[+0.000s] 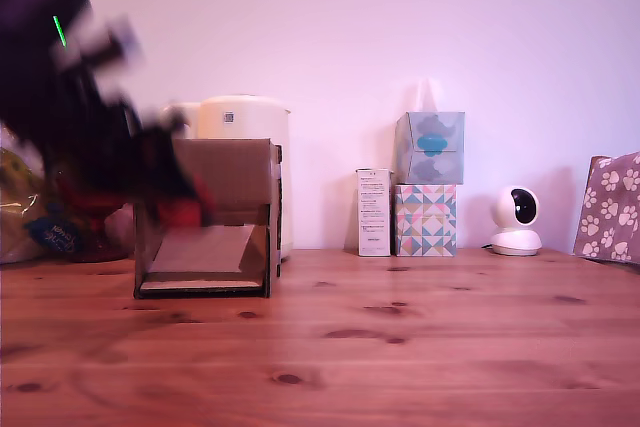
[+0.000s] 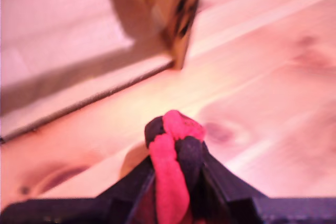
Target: Drop the footbag into the cardboard dice tower
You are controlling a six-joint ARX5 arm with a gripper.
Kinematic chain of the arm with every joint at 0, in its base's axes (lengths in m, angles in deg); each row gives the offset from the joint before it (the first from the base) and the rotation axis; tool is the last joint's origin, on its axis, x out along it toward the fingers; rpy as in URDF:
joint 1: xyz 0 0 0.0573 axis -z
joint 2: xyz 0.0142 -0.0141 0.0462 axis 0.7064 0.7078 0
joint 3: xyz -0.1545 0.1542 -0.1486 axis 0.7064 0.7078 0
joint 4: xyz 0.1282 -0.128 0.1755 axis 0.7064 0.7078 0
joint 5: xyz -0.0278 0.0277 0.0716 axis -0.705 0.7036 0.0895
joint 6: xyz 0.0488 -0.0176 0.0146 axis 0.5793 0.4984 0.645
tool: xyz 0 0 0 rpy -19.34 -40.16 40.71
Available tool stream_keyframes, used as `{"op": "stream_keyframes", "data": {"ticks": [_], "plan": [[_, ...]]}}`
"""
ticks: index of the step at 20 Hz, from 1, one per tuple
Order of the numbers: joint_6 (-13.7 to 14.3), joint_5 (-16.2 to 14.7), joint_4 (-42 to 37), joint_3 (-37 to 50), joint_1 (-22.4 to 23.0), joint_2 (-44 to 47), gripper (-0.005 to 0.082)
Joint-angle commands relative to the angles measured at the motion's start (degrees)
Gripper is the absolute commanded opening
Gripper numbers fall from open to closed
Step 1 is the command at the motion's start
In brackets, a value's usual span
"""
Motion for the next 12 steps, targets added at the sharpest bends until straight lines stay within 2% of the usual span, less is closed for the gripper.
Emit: {"op": "stream_keyframes", "data": {"ticks": [1, 5, 9, 12], "plan": [[0.24, -0.13, 3.32, 0.55, 0.13, -2.47, 0.011], [0.26, 1.18, 3.23, 0.55, 0.09, -10.14, 0.011], [0.33, 5.53, -6.62, 0.55, 0.09, -10.69, 0.011], [0.83, 7.41, -16.79, 0.55, -0.09, -8.57, 0.011]]}}
